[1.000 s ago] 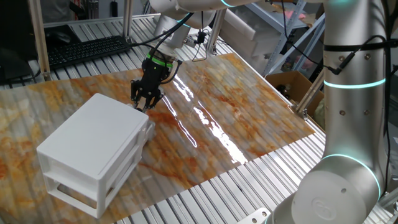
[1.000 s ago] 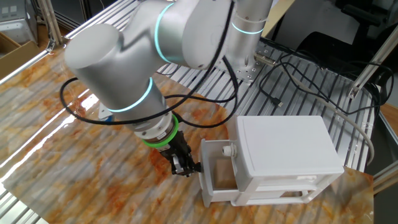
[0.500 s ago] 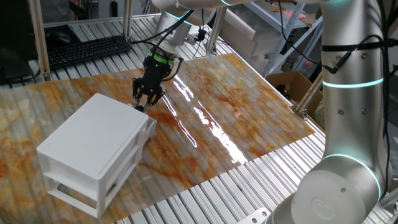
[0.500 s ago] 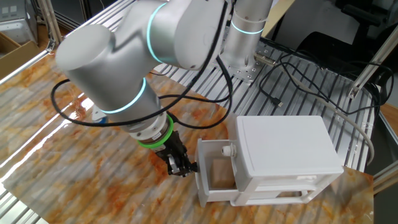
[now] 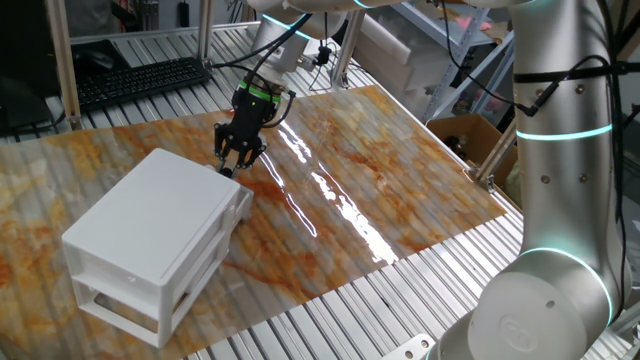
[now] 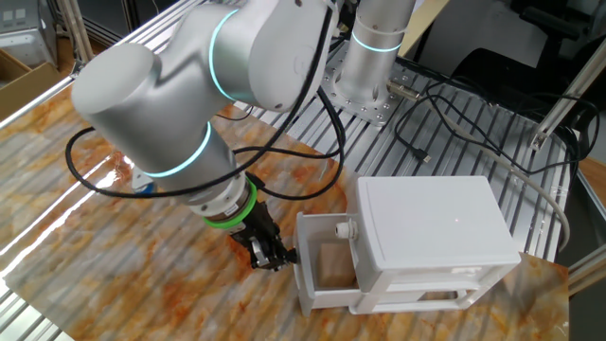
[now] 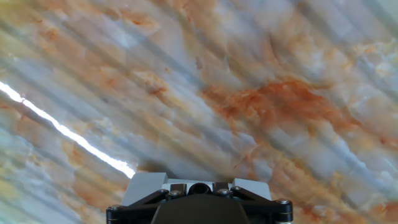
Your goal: Take something out of a drawer
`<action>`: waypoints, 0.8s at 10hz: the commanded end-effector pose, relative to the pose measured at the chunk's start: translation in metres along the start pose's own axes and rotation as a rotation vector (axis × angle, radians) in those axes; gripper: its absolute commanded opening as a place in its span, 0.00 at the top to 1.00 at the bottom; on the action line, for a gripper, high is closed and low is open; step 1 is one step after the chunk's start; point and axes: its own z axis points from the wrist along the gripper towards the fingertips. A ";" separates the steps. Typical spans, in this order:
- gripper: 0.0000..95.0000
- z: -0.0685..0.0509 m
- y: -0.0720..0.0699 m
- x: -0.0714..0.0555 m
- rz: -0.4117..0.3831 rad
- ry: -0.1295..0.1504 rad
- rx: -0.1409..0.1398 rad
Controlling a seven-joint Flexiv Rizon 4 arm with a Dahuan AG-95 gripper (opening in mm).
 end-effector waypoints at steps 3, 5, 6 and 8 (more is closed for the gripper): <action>1.00 -0.001 0.002 -0.004 -0.011 0.002 0.009; 1.00 -0.001 0.002 -0.005 -0.015 -0.002 0.012; 1.00 -0.002 0.003 -0.006 -0.011 0.011 0.010; 1.00 -0.004 0.004 -0.010 -0.008 0.017 0.017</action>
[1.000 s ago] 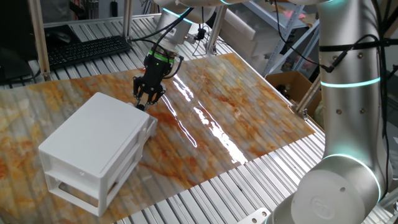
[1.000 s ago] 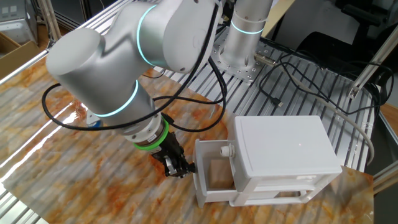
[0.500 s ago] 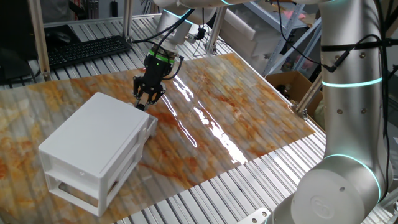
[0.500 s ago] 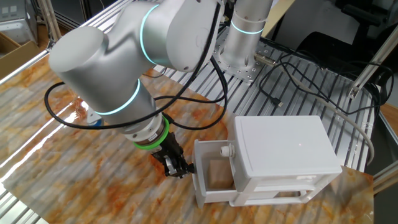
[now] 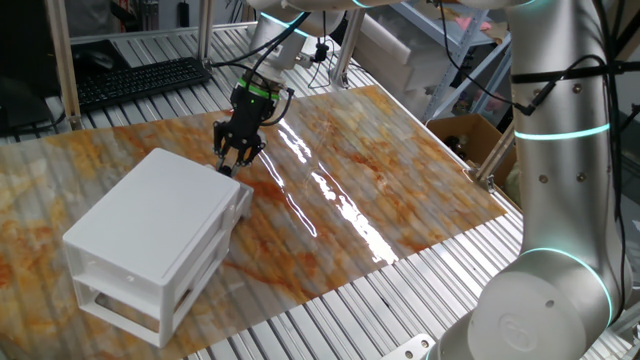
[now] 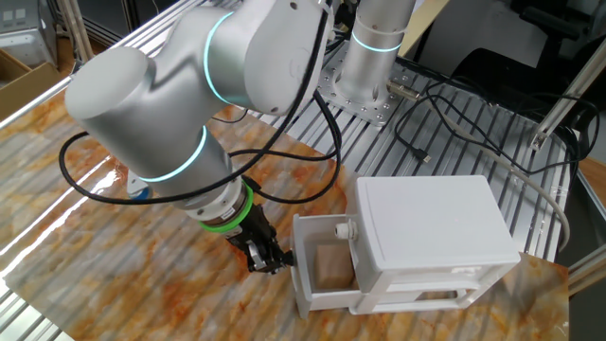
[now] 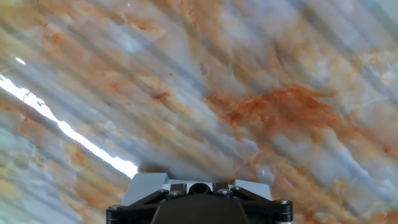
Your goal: Take something out of a drawer
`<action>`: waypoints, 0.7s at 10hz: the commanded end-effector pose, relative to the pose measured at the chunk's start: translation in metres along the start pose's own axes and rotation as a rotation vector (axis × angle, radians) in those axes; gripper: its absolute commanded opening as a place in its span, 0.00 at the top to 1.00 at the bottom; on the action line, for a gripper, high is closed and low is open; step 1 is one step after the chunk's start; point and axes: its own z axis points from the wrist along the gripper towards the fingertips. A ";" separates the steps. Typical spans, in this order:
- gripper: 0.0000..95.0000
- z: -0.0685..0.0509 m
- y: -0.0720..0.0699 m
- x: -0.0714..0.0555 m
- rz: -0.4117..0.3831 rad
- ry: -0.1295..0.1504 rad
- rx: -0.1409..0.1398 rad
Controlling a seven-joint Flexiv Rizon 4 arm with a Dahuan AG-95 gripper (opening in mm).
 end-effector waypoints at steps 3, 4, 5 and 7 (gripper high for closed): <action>1.00 -0.003 0.003 -0.004 0.002 0.013 0.014; 1.00 -0.003 0.003 -0.005 0.003 0.014 0.016; 1.00 -0.005 0.003 -0.006 0.004 0.017 0.019; 1.00 -0.006 0.003 -0.008 0.004 0.021 0.021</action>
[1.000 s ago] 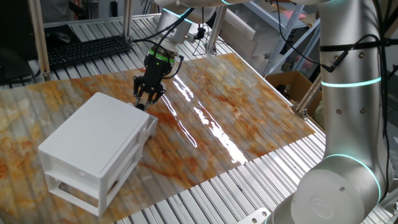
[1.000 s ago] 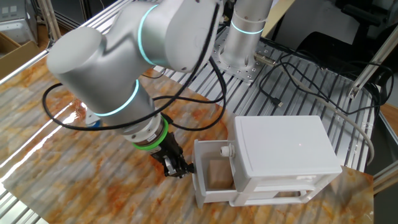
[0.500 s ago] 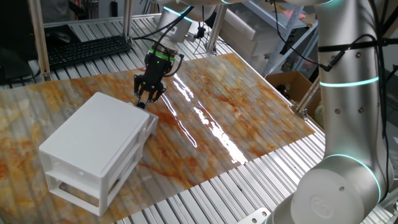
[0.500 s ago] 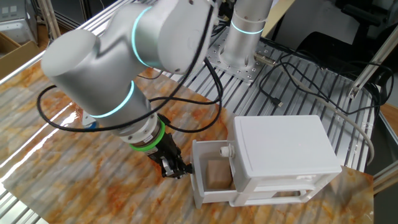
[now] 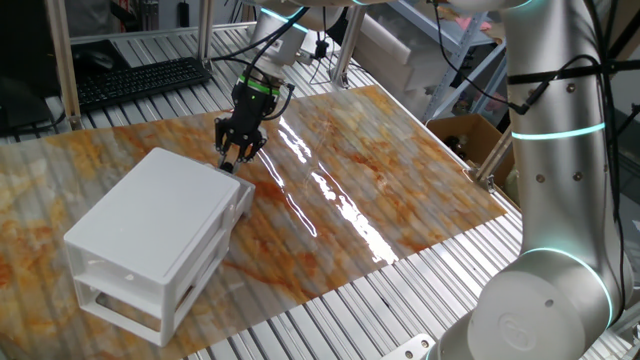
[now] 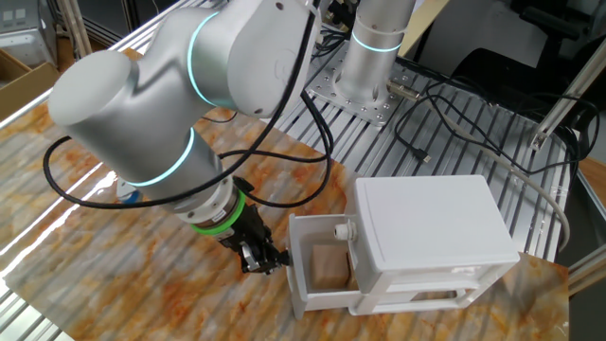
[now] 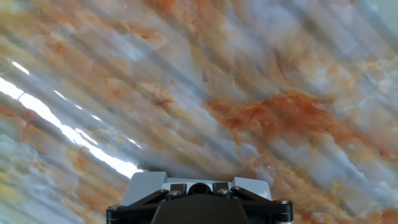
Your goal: Take something out of a drawer
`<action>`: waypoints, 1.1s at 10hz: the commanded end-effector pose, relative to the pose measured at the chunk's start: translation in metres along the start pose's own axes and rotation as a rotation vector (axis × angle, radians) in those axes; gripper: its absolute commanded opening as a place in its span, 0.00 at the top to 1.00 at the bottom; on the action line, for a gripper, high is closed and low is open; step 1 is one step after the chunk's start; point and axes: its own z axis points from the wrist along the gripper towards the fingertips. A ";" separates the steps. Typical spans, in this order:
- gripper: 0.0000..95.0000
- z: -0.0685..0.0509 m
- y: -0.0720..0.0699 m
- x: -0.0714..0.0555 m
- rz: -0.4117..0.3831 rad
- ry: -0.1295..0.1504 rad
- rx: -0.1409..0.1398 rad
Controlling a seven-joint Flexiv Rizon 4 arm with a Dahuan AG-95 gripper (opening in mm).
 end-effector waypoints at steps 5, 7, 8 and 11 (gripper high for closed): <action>1.00 0.000 0.002 -0.004 -0.002 0.027 0.000; 1.00 0.000 0.002 -0.004 0.000 0.012 0.002; 0.80 0.000 0.002 -0.004 0.034 0.010 -0.001; 0.40 0.000 0.003 -0.003 0.074 0.010 -0.002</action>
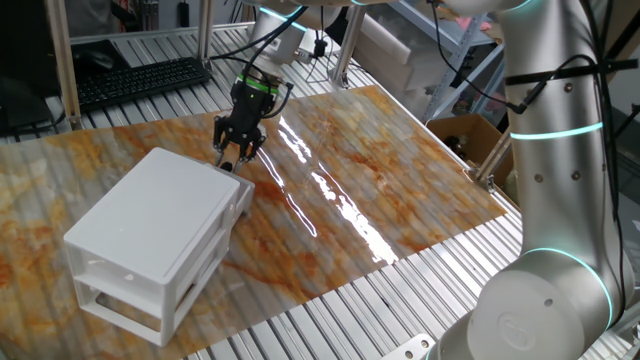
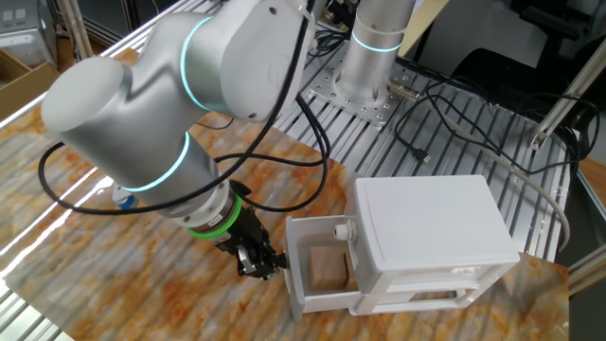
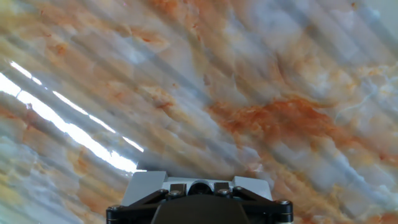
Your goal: Take something out of a drawer
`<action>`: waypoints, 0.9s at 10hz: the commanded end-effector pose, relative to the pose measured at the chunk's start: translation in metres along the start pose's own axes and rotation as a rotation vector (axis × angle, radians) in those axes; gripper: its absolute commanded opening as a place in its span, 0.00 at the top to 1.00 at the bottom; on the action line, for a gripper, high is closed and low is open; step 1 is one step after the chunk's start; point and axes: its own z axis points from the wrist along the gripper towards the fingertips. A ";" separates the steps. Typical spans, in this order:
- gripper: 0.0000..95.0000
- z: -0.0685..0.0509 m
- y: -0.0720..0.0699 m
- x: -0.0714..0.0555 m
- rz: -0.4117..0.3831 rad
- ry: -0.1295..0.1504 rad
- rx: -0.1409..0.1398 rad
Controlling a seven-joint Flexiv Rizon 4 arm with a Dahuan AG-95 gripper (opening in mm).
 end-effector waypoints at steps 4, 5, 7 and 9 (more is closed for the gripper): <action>0.40 -0.004 0.001 0.005 0.059 0.018 -0.004; 0.40 -0.006 0.001 0.006 0.061 0.023 -0.006; 0.40 -0.012 0.000 0.011 0.060 0.033 -0.010; 0.40 -0.017 0.001 0.016 0.063 0.037 -0.005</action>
